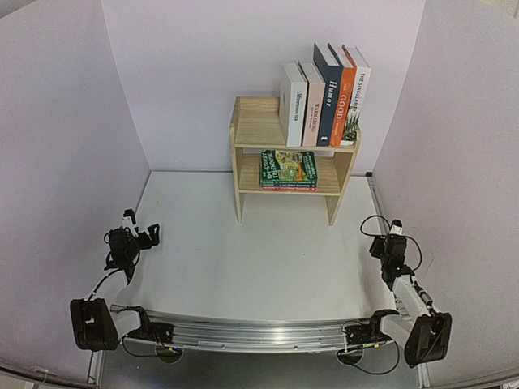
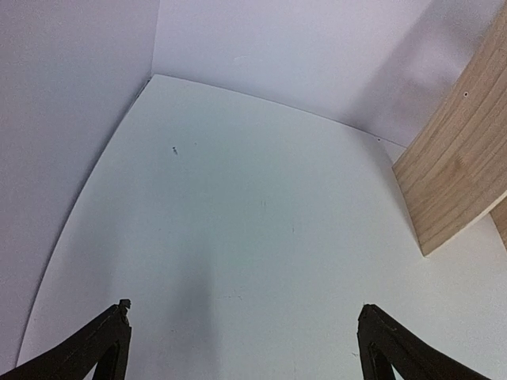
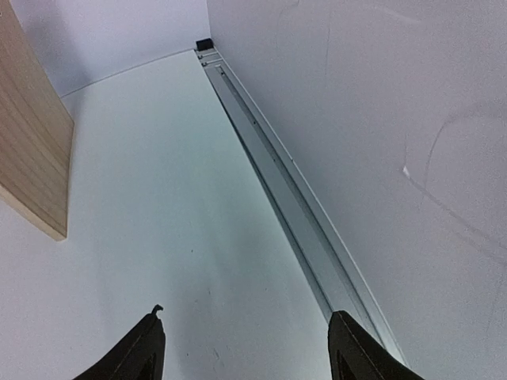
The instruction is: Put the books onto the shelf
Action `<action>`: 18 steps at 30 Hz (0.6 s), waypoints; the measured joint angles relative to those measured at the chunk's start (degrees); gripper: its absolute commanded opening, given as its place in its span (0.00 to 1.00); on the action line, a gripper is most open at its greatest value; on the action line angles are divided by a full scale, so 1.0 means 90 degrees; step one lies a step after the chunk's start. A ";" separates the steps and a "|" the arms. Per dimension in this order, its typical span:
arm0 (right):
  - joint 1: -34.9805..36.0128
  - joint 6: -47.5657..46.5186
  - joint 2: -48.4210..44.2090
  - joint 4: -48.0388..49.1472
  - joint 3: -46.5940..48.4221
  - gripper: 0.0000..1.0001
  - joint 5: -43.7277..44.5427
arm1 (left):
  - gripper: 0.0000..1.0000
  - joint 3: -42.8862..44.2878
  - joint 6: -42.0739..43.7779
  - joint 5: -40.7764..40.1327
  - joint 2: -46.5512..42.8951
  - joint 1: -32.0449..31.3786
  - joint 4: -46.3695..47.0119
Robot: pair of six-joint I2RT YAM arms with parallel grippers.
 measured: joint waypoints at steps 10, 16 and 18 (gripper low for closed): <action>0.0013 0.0171 -0.1735 0.0951 -0.1821 0.68 0.0059 | 1.00 -0.0919 0.0219 0.0671 -0.0503 0.0956 0.0034; 0.0013 0.0233 -0.1807 0.1301 -0.1880 0.68 -0.0150 | 1.00 -0.0944 0.0229 0.1275 -0.0713 0.1358 -0.0364; 0.0013 0.0246 -0.1679 0.1342 -0.1880 0.68 -0.0177 | 1.00 -0.0944 0.0012 0.1142 -0.0773 0.1456 -0.0513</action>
